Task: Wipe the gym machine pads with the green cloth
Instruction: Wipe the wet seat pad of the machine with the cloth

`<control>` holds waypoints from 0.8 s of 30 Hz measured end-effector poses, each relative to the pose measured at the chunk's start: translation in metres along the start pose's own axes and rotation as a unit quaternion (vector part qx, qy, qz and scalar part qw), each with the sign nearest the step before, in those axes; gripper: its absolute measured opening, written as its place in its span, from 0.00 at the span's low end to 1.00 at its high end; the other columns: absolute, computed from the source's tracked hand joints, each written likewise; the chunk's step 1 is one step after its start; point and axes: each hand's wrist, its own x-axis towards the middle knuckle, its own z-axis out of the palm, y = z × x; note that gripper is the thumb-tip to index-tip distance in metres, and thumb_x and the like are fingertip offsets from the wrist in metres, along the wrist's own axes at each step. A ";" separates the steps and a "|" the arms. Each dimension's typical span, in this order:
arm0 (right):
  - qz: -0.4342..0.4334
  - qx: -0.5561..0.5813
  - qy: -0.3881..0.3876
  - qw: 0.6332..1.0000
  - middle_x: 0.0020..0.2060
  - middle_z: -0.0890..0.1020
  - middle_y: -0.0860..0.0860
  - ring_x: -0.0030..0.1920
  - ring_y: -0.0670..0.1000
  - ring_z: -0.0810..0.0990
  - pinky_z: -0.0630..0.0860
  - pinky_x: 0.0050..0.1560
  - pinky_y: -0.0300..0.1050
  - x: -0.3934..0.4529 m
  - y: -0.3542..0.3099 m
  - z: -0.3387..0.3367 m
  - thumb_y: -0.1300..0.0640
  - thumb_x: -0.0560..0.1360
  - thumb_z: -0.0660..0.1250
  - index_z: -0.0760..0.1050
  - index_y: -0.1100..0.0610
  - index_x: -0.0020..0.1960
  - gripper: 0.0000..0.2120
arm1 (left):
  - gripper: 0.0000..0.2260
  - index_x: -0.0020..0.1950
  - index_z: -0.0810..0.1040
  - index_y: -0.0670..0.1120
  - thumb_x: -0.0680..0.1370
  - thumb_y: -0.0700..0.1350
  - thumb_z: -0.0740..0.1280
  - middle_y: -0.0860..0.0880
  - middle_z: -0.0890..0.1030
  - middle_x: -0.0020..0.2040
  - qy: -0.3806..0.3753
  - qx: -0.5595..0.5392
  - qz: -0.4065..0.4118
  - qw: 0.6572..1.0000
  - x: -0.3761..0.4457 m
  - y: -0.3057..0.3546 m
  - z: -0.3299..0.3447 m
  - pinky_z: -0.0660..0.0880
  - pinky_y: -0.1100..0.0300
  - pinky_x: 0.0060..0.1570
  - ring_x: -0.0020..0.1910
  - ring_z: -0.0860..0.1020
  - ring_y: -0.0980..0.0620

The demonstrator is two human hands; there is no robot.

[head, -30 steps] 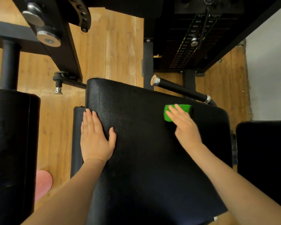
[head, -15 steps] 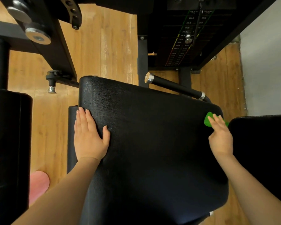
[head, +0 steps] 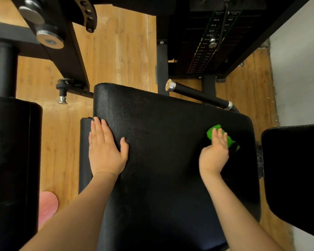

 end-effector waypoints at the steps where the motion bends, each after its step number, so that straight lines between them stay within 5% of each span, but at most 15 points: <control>1: -0.019 0.002 -0.009 1.000 0.71 0.66 0.54 0.74 0.52 0.58 0.53 0.71 0.42 -0.008 -0.012 0.003 0.74 0.74 0.57 0.65 0.60 0.71 0.27 | 0.35 0.76 0.55 0.33 0.77 0.56 0.49 0.34 0.55 0.77 -0.002 0.001 0.000 1.000 0.000 0.000 0.000 0.52 0.47 0.75 0.77 0.53 0.39; 11: -0.220 0.044 -0.136 0.965 0.75 0.58 0.54 0.76 0.53 0.49 0.41 0.73 0.44 -0.074 -0.125 0.033 0.72 0.74 0.56 0.58 0.59 0.74 0.30 | 0.32 0.78 0.50 0.36 0.80 0.53 0.54 0.38 0.49 0.79 -0.034 -0.013 -0.003 0.999 0.000 0.004 -0.011 0.45 0.52 0.76 0.78 0.47 0.42; 19: -0.275 0.016 -0.197 0.941 0.75 0.59 0.48 0.75 0.48 0.49 0.54 0.71 0.42 -0.065 -0.131 0.007 0.73 0.74 0.57 0.60 0.53 0.74 0.31 | 0.33 0.79 0.42 0.40 0.82 0.55 0.54 0.41 0.42 0.79 -0.114 0.031 0.007 0.993 -0.034 -0.005 -0.035 0.41 0.53 0.75 0.78 0.41 0.45; 24: -0.459 -0.002 -0.207 0.864 0.74 0.61 0.53 0.75 0.52 0.50 0.54 0.72 0.46 -0.089 -0.192 0.015 0.69 0.77 0.58 0.61 0.57 0.73 0.26 | 0.32 0.78 0.45 0.36 0.82 0.53 0.53 0.37 0.49 0.79 -0.105 0.010 -0.053 0.993 -0.093 0.001 -0.024 0.45 0.50 0.75 0.78 0.47 0.42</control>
